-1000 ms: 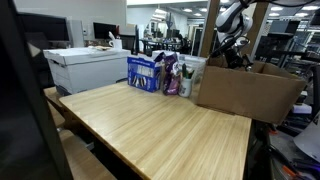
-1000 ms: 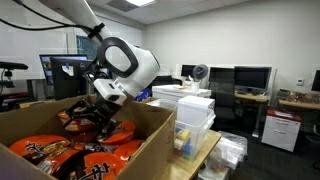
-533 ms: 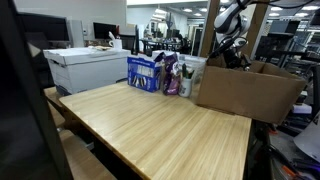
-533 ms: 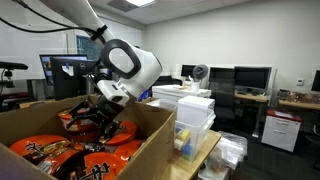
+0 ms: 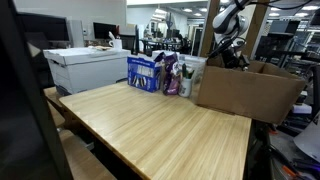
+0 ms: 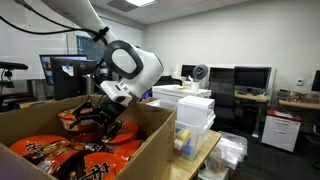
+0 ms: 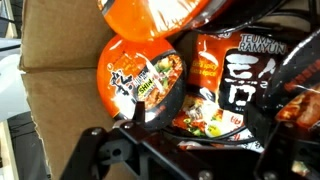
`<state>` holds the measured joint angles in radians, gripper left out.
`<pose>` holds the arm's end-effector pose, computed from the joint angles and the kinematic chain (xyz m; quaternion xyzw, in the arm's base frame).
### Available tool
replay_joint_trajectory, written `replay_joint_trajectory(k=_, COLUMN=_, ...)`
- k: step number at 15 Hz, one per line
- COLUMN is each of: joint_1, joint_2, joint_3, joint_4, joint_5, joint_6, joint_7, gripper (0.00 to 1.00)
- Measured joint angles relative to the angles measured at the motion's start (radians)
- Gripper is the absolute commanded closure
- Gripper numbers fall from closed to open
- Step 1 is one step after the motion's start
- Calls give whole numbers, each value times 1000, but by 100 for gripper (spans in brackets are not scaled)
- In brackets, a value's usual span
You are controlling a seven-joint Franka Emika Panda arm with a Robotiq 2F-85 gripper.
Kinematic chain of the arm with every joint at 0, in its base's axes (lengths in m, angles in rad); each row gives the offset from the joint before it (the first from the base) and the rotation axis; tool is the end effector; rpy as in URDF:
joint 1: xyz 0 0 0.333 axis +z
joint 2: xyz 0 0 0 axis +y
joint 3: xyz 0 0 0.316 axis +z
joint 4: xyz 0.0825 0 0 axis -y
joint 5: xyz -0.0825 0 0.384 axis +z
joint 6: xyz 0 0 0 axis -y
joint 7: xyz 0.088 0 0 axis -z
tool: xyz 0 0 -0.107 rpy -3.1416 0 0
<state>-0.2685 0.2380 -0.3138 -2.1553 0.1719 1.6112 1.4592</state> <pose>0.3976 -0.2421 0.2626 0.4453 -0.8128 -0.3562 0.1195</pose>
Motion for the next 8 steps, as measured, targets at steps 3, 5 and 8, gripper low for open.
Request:
replay_joint_trajectory(k=3, joint_1=3, joint_2=5, joint_3=9, joint_4=7, joint_5=-3, joint_6=0, joint_7=-9, gripper=0)
replay_joint_trajectory(k=5, joint_1=6, joint_2=8, joint_3=12, joint_4=11, joint_5=-5, joint_6=0, joint_7=-16, gripper=0)
replay_joint_trajectory(k=8, joint_1=12, joint_2=12, joint_3=15, joint_4=17, joint_5=-7, joint_6=0, joint_7=-24, gripper=0)
